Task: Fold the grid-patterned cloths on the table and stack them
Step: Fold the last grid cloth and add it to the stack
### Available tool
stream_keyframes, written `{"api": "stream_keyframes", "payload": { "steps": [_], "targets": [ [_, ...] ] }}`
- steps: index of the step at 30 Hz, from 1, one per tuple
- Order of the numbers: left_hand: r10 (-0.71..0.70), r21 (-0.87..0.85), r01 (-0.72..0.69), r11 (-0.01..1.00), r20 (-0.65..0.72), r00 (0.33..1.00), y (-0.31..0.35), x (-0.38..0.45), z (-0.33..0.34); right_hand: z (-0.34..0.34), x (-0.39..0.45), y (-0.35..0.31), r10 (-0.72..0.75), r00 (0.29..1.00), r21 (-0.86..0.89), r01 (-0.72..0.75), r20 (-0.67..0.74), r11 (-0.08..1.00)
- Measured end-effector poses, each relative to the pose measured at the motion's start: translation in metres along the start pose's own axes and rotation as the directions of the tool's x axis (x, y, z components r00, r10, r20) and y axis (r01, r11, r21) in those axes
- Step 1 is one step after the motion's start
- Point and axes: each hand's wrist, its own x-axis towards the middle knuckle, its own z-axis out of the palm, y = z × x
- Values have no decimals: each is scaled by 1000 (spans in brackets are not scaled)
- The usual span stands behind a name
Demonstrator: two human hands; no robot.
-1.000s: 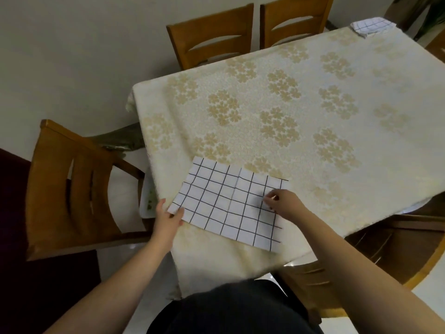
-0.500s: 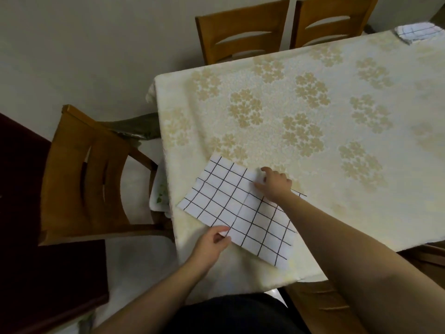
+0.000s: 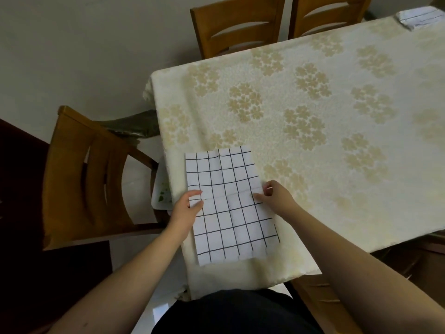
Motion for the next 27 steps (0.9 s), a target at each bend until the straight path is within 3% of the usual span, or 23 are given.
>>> {"api": "stream_keyframes", "payload": {
  "steps": [5, 10, 16, 22, 27],
  "targets": [
    [6, -7, -5, 1000, 52, 999, 8, 1, -5, 0, -17, 8, -22, 993, 336, 60, -115, 940],
    [15, 21, -18, 1000, 121, 993, 14, 0, -12, -5, -20, 16, -154, 988, 225, 156, -29, 962],
    [21, -42, -15, 999, 145, 989, 27, 0, -22, -16, -36, 18, -82, 990, 490, 128, -114, 862],
    [154, 28, -165, 986, 240, 958, 59, -5, -23, -26, -47, 4, -110, 983, 601, 179, -150, 779],
    [299, 268, -374, 888, 283, 911, 100, 4, -32, -41, -46, -21, -94, 954, 635, 262, -286, 727]
  ]
}}
